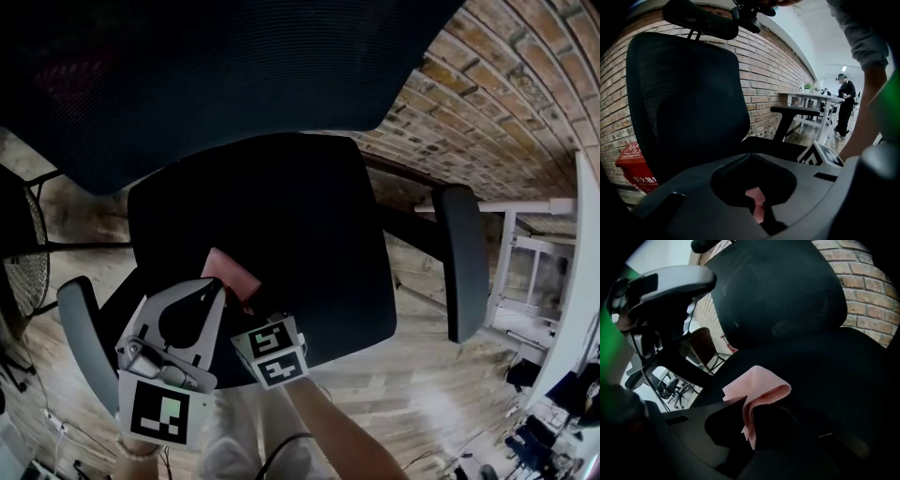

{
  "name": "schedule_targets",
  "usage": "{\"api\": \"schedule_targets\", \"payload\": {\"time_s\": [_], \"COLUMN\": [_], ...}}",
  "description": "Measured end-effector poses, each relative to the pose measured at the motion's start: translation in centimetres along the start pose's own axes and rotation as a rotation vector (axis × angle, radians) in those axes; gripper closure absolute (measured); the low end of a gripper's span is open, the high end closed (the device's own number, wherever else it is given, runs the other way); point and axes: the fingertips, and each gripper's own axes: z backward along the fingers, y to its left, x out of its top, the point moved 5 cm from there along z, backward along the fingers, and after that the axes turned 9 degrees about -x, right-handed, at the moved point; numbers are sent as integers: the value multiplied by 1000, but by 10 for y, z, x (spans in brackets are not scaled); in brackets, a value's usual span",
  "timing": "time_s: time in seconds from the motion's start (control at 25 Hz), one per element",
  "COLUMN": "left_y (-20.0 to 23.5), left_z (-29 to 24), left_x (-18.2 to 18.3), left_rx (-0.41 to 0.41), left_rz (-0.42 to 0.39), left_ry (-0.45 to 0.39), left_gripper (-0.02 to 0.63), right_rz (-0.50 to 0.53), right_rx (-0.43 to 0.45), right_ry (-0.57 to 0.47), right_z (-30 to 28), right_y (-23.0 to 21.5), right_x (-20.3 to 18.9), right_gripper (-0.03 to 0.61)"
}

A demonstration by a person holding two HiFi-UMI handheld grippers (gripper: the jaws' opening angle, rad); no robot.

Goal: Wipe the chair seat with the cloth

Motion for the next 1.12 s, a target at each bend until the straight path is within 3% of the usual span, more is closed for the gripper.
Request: {"api": "schedule_targets", "payload": {"time_s": [0.28, 0.84, 1.12], "left_y": [-11, -37, -43], "left_z": [-8, -38, -43], "left_x": [0, 12, 17], "left_rx": [-20, -90, -112], "left_rz": [-7, -27, -41], "left_ry": [0, -5, 2], "left_gripper": [595, 595, 595], "right_rz": [-23, -149, -168], "right_rx": [-54, -391, -494], "right_ry": [-16, -89, -96], "right_z": [10, 91, 129], "right_y": [-24, -182, -223], "right_x": [-2, -8, -17], "right_gripper": [528, 528, 528]}}
